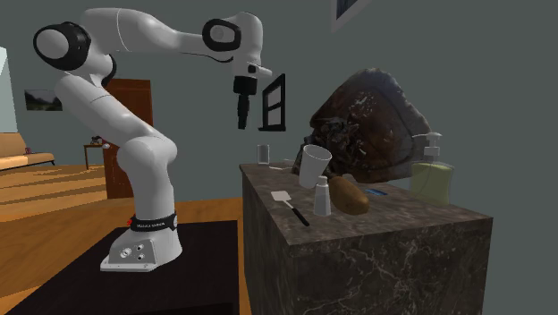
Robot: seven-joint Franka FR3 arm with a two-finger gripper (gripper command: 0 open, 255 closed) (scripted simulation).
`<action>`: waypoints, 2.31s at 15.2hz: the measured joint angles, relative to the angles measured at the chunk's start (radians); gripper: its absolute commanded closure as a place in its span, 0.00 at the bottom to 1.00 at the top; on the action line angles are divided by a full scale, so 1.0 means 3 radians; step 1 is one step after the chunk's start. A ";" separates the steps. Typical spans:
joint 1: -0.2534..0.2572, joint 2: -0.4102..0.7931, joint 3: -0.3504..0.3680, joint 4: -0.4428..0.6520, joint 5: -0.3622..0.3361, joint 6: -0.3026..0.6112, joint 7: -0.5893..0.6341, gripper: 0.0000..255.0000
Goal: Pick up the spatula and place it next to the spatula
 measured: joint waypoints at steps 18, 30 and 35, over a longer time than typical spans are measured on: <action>-0.1127 0.1207 0.0870 -0.0475 0.0048 0.2043 0.3097 0.00; -0.1577 0.1856 0.1055 -0.0626 -0.0262 0.2888 0.4195 0.00; -0.1582 0.1887 0.1059 -0.0635 -0.0274 0.2929 0.4206 0.00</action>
